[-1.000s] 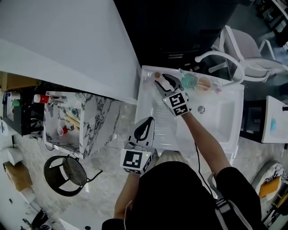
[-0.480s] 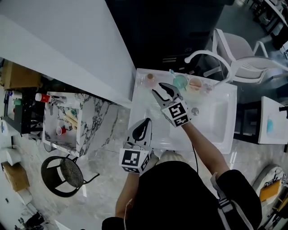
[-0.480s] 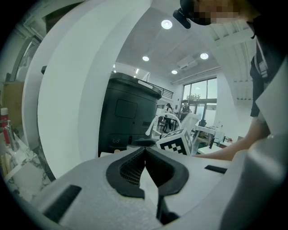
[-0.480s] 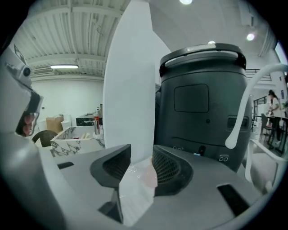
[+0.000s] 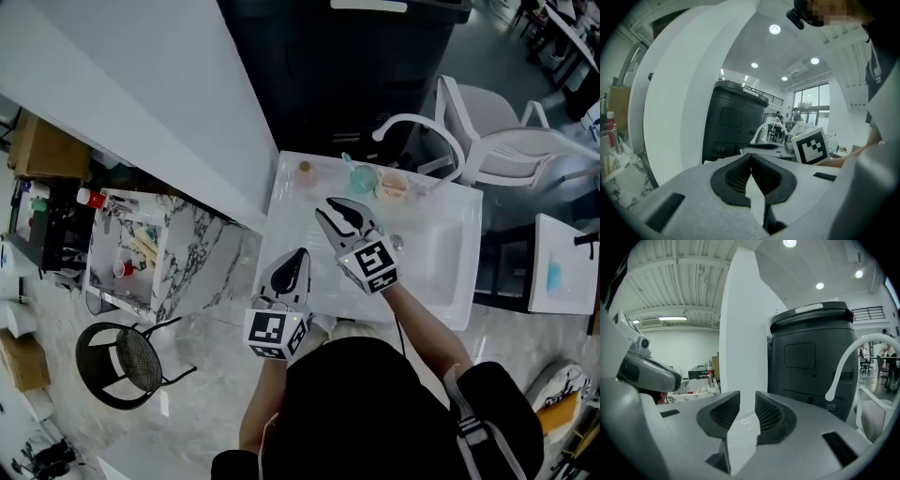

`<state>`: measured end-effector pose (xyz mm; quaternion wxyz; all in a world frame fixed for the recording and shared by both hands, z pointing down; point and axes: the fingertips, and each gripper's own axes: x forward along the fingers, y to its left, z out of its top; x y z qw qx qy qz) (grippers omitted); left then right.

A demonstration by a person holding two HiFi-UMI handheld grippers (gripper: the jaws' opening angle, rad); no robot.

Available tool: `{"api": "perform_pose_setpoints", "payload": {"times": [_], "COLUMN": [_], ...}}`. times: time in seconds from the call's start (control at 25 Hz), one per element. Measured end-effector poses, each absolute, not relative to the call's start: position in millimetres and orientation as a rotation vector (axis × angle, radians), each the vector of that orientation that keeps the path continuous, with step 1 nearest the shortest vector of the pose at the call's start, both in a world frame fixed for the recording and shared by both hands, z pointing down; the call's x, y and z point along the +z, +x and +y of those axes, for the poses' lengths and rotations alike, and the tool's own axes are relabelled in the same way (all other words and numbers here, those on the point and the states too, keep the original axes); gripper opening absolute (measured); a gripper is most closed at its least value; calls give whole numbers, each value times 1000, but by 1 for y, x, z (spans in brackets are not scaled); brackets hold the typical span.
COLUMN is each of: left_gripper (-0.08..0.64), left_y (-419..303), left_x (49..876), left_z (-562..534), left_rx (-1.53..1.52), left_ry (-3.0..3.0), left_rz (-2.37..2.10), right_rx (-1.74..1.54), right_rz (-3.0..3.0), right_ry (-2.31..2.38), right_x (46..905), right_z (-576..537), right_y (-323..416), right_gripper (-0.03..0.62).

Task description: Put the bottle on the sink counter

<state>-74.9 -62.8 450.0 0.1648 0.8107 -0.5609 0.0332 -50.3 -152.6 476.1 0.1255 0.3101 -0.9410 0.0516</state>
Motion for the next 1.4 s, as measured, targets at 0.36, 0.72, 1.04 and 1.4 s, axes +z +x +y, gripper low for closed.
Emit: {"api": "perform_pose_setpoints", "payload": {"times": [0.36,0.72,1.04,1.4], "left_gripper": [18,18,18,18], "left_y": [-69,-65,-59,-50], "left_x": [445,446,449,447], "left_z": [-56,-57,-58,-55], "left_rx": [66,52,52,59], "left_ry": [2284,2263,2254,2255], "left_rz": [-1650,-1681,-1690,-1692], "right_rx": [166,168,176,200], "right_rz": [-2779,-2798,-2803,-2817], "right_ry": [849,792,764,750], "right_x": [455,448,447,446], "right_z": [-118,-93,-77,-69], "right_y": [-34,-23,-15,-8], "right_gripper": [55,35,11,5]}}
